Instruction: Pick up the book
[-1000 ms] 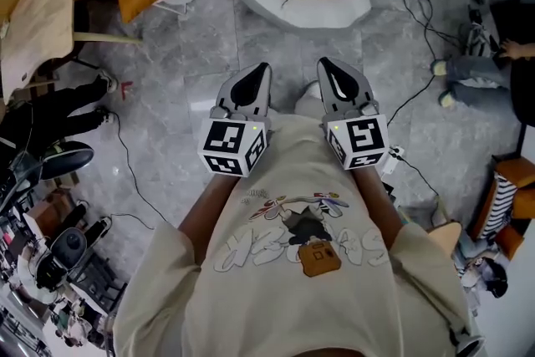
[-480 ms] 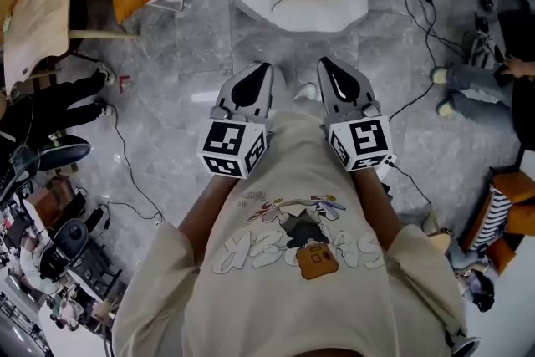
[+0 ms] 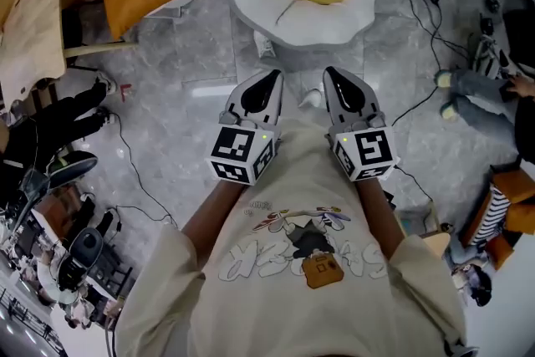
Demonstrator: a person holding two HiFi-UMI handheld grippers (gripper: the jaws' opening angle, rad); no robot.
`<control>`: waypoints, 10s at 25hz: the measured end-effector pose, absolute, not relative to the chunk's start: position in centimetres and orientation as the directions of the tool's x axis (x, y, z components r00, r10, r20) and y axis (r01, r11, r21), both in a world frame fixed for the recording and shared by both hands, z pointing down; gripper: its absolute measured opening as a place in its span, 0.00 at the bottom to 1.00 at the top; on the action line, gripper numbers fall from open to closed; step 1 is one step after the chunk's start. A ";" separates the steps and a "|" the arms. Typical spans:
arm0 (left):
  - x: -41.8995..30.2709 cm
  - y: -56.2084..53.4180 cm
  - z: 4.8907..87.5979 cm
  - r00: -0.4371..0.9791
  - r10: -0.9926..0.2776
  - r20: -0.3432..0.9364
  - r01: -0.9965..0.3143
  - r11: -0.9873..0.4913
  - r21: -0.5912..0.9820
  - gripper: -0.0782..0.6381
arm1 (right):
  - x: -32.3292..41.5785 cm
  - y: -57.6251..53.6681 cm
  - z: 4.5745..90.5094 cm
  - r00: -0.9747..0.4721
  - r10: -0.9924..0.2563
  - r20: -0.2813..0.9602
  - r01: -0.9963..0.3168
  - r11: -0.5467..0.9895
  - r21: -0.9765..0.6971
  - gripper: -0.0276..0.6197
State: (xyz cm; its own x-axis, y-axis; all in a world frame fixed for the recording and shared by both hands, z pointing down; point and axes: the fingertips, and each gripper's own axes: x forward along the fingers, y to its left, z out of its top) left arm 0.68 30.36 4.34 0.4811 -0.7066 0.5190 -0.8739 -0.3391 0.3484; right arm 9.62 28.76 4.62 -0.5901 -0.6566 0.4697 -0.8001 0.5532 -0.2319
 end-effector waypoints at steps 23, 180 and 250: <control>-9.4 7.6 10.0 0.591 -0.583 0.558 -0.805 -0.382 0.454 0.12 | -0.8 8.1 9.6 -0.491 -0.617 0.614 -0.859 0.460 -0.225 0.08; 4.5 -4.8 68.8 0.396 -0.459 0.795 -0.912 -0.098 0.398 0.12 | 6.6 -12.1 76.4 -0.744 -0.289 0.602 -0.654 0.131 -0.746 0.36; -1.3 -1.7 37.4 0.451 -0.532 0.717 -0.892 -0.247 0.378 0.12 | 6.2 -7.9 40.4 -0.705 -0.441 0.556 -0.656 0.105 -0.748 0.27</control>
State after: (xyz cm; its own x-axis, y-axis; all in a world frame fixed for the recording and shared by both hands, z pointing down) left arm -1.34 -1.69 37.35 0.4511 -0.5319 0.7167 -0.8921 -0.2469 0.3783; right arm 6.22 -7.93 40.42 -0.7045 -0.4409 0.5561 -0.6557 0.1046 -0.7477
